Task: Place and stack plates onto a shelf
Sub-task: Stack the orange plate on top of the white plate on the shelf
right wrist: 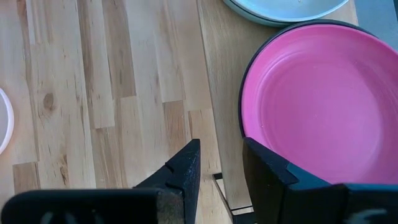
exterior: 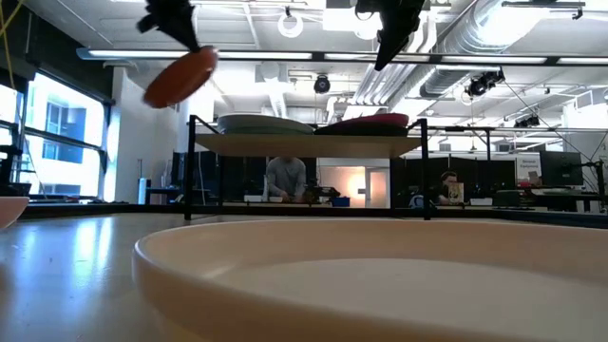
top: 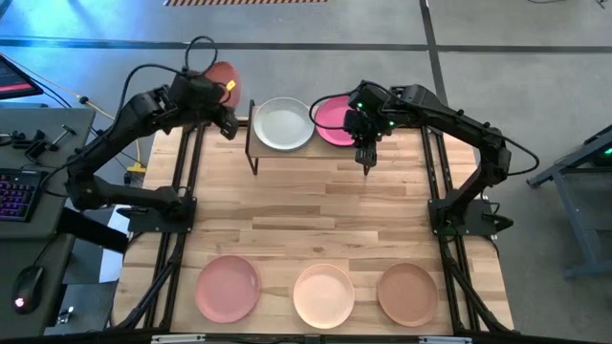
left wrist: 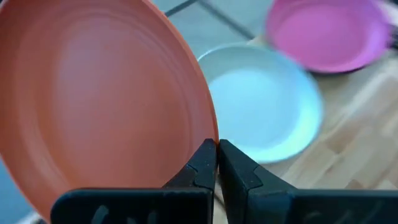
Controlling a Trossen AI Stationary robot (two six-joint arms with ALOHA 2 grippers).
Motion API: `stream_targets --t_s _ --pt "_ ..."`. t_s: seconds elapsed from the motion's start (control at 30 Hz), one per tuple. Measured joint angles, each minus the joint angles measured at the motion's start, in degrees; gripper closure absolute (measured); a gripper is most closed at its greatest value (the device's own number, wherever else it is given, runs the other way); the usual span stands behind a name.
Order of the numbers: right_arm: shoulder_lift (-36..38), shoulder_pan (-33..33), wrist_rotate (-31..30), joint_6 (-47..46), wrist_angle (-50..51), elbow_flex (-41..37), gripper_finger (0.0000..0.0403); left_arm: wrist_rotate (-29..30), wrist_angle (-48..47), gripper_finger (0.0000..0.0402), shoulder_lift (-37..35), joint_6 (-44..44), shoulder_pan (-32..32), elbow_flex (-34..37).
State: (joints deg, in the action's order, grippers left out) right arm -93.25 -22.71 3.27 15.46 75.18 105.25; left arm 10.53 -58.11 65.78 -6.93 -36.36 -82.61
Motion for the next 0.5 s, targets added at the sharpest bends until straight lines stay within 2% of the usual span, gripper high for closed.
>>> stream_targets --t_s 0.17,0.5 --pt "0.00 -0.01 0.00 0.00 0.04 0.00 0.0304 -3.88 3.03 0.0401 4.34 7.60 0.11 -3.12" --pt "0.00 -0.01 0.00 -0.17 0.72 0.00 0.0304 -5.45 4.53 0.0401 13.53 22.96 3.56 -6.77"
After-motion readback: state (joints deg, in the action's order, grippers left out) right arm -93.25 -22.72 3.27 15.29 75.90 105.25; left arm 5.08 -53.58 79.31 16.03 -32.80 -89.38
